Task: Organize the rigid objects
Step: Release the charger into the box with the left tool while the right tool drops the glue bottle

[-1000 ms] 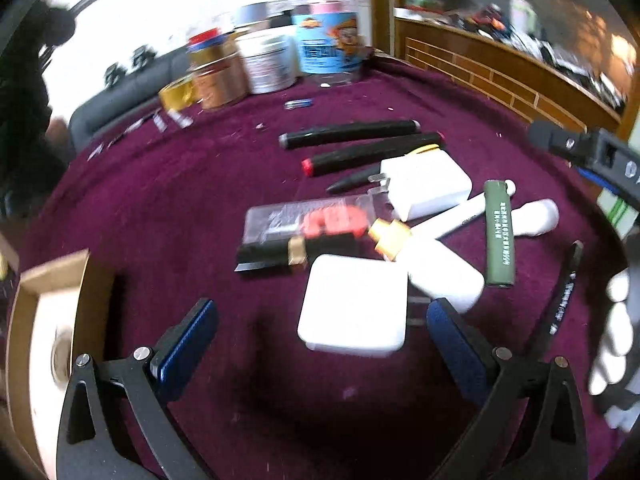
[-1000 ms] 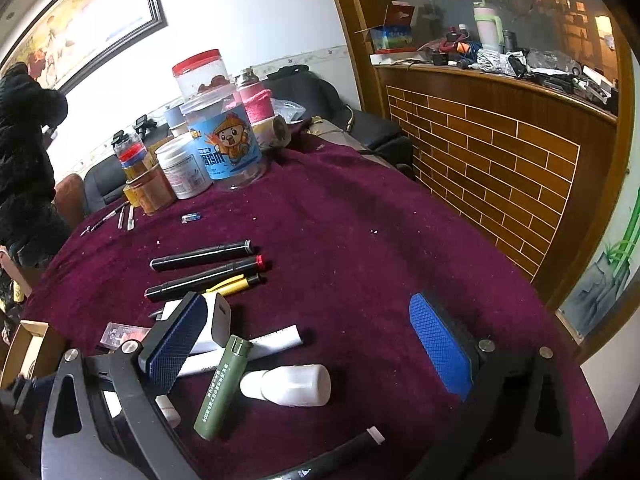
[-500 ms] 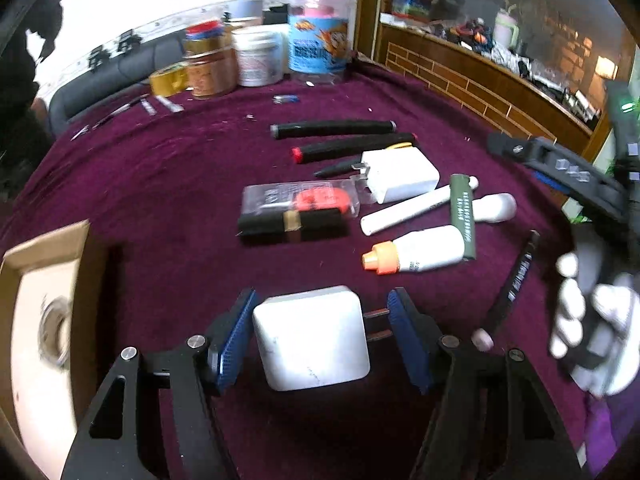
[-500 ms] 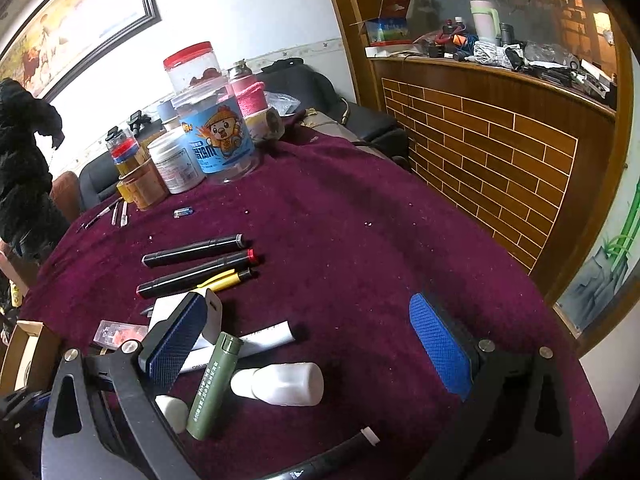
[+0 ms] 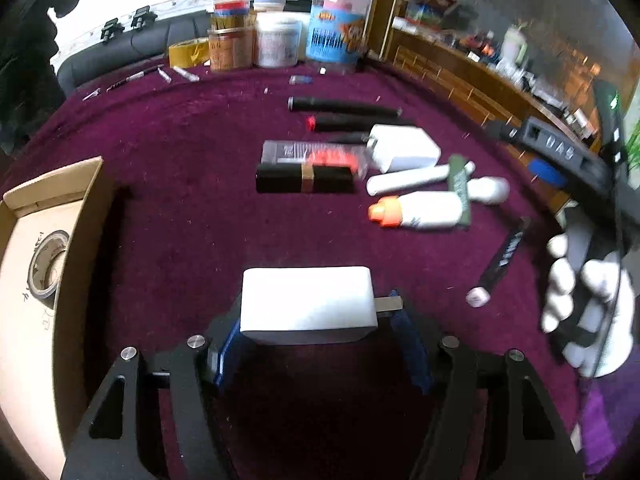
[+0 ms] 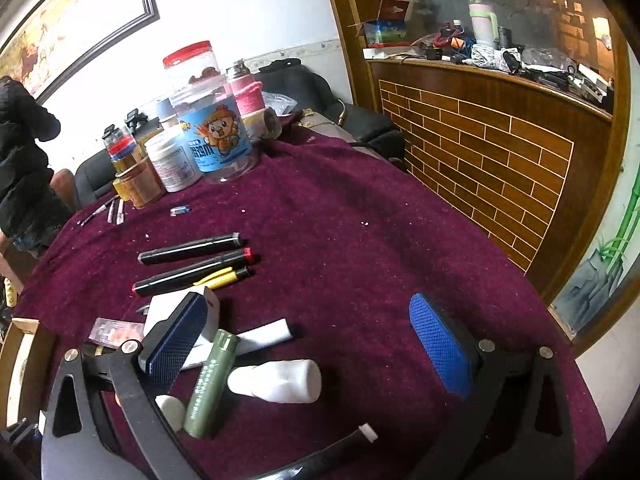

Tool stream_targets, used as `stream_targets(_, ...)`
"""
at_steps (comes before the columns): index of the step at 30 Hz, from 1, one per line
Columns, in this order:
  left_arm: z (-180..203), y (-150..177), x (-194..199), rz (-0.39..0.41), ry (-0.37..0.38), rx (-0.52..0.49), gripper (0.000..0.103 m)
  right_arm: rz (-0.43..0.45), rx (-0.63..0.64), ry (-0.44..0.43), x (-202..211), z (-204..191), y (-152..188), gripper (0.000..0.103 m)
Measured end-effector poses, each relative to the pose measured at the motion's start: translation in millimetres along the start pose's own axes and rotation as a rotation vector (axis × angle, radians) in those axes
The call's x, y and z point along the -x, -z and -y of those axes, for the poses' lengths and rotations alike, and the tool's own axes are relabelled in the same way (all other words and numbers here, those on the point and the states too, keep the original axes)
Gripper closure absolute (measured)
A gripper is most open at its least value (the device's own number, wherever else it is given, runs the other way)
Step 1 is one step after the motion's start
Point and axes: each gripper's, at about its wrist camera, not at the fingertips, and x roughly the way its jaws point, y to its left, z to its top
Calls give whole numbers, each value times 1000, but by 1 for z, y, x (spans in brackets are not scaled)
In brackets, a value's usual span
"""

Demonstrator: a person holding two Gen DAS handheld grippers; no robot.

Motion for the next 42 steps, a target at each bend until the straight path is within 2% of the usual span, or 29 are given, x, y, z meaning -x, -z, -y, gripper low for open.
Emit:
stream_targets(2, -4, 3, 16, 31, -4, -3, 43, -2, 10, -46, 11, -6, 1, 1)
stream_targets(5, -14, 5, 39, 67, 19, 29, 43, -39, 95, -143, 23, -27, 8, 1)
stream_targets(8, -26, 12, 60, 91, 64, 79, 43, -141, 255, -240, 21, -61, 15, 1)
stream_targets(11, -35, 19, 75, 103, 78, 106, 43, -216, 451, -268, 13, -95, 30, 2)
stream_targets(14, -45, 27, 88, 115, 84, 133, 43, -226, 647, -236, 7, -122, 50, 4)
stream_targets(15, -48, 28, 91, 120, 82, 138, 43, -226, 700, -220, 6, -129, 56, 6)
stream_targets(18, -57, 32, 98, 137, 70, 154, 43, -257, 803, -193, -1, -142, 69, 26)
stream_targets(19, -61, 32, 100, 142, 68, 164, 43, -282, 821, -183, -7, -144, 72, 40)
stream_targets(20, -65, 33, 102, 147, 68, 173, 43, -303, 826, -175, -12, -145, 72, 50)
stream_targets(21, -68, 33, 104, 152, 67, 180, 43, -318, 826, -166, -16, -144, 73, 56)
stream_targets(23, -73, 35, 109, 163, 62, 191, 43, -355, 783, -208, -18, -139, 70, 79)
stream_targets(29, -99, 39, 132, 200, 41, 222, 43, -393, 664, -231, -11, -130, 66, 79)
stream_targets(34, -142, 33, 138, 187, -12, 264, 43, -391, 495, -346, 9, -134, 46, 79)
stream_targets(39, -187, 20, 120, 138, -51, 326, 43, -413, 426, -496, 27, -181, 42, 79)
stream_targets(42, -218, 12, 100, 95, -37, 387, 43, -457, 386, -587, 26, -223, 49, 78)
